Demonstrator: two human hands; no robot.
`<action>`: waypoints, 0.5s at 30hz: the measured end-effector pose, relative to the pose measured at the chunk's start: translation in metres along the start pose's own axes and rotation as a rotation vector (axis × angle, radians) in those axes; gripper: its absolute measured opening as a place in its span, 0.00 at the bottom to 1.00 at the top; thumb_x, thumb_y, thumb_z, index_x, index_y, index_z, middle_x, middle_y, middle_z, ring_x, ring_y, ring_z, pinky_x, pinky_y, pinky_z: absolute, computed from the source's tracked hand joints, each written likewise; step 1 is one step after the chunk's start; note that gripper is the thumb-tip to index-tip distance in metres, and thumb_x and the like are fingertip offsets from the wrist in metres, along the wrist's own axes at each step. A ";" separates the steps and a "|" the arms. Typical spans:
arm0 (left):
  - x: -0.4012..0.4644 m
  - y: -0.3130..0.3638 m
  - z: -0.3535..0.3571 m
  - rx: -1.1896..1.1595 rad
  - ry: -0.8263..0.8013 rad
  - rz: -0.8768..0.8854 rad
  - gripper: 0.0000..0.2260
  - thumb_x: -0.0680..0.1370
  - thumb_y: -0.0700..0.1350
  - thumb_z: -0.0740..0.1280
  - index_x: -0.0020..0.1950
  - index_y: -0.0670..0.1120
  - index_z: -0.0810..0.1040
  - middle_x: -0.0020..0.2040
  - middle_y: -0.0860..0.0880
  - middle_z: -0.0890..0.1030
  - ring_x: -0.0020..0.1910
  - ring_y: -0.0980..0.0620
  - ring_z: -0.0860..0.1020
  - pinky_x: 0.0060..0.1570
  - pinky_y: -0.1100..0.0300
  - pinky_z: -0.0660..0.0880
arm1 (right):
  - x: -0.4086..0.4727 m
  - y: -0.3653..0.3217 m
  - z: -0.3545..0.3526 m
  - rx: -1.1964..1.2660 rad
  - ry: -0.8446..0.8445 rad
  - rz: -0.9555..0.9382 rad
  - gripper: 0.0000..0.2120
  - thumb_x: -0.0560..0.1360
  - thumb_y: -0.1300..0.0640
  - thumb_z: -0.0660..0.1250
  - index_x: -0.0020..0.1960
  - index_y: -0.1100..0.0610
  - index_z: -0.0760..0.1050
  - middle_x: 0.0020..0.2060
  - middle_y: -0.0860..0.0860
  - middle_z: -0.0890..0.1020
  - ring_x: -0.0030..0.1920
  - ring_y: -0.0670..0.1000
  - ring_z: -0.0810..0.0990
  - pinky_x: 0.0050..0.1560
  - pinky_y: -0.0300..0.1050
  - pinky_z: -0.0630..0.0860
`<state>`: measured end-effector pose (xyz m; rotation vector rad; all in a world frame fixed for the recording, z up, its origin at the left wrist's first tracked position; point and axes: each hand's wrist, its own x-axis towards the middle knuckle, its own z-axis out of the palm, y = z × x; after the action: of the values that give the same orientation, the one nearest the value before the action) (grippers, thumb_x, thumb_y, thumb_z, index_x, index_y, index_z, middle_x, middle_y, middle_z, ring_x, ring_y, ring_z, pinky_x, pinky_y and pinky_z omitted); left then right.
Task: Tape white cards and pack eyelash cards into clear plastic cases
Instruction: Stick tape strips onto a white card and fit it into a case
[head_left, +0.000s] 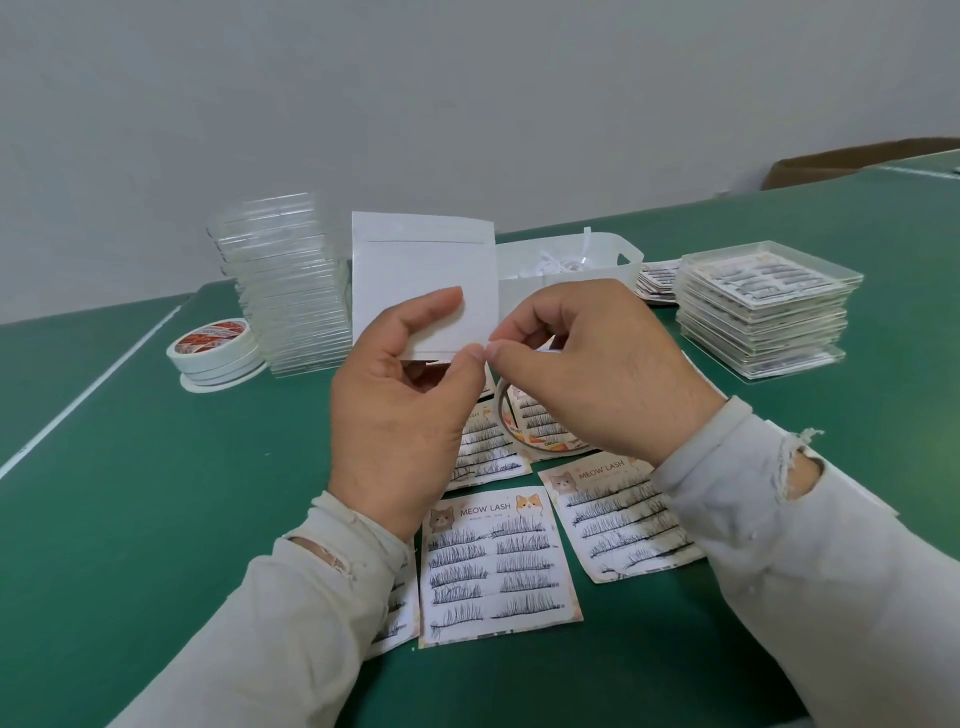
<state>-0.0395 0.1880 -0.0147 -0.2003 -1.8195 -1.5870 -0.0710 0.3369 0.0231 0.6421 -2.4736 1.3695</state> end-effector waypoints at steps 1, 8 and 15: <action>0.000 0.000 0.000 0.004 -0.001 0.001 0.17 0.75 0.38 0.75 0.57 0.58 0.82 0.53 0.56 0.86 0.36 0.57 0.80 0.39 0.66 0.77 | 0.000 -0.001 0.000 0.014 -0.009 0.005 0.06 0.73 0.51 0.74 0.38 0.50 0.83 0.33 0.44 0.84 0.30 0.37 0.76 0.31 0.28 0.69; 0.004 0.007 -0.005 0.046 -0.083 0.109 0.18 0.74 0.36 0.74 0.53 0.61 0.82 0.48 0.57 0.85 0.43 0.44 0.83 0.43 0.63 0.81 | 0.001 -0.002 -0.009 0.441 -0.204 0.225 0.08 0.72 0.58 0.76 0.35 0.59 0.84 0.32 0.59 0.82 0.21 0.44 0.70 0.23 0.34 0.66; 0.011 -0.004 -0.016 0.057 -0.057 -0.023 0.16 0.79 0.40 0.72 0.56 0.62 0.82 0.45 0.53 0.85 0.39 0.50 0.82 0.41 0.62 0.80 | 0.009 0.010 -0.014 0.648 -0.195 0.290 0.07 0.77 0.59 0.71 0.40 0.60 0.82 0.36 0.54 0.84 0.23 0.45 0.67 0.22 0.35 0.64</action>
<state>-0.0436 0.1685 -0.0113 -0.2011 -1.9145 -1.5579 -0.0841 0.3509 0.0269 0.5666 -2.3054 2.3639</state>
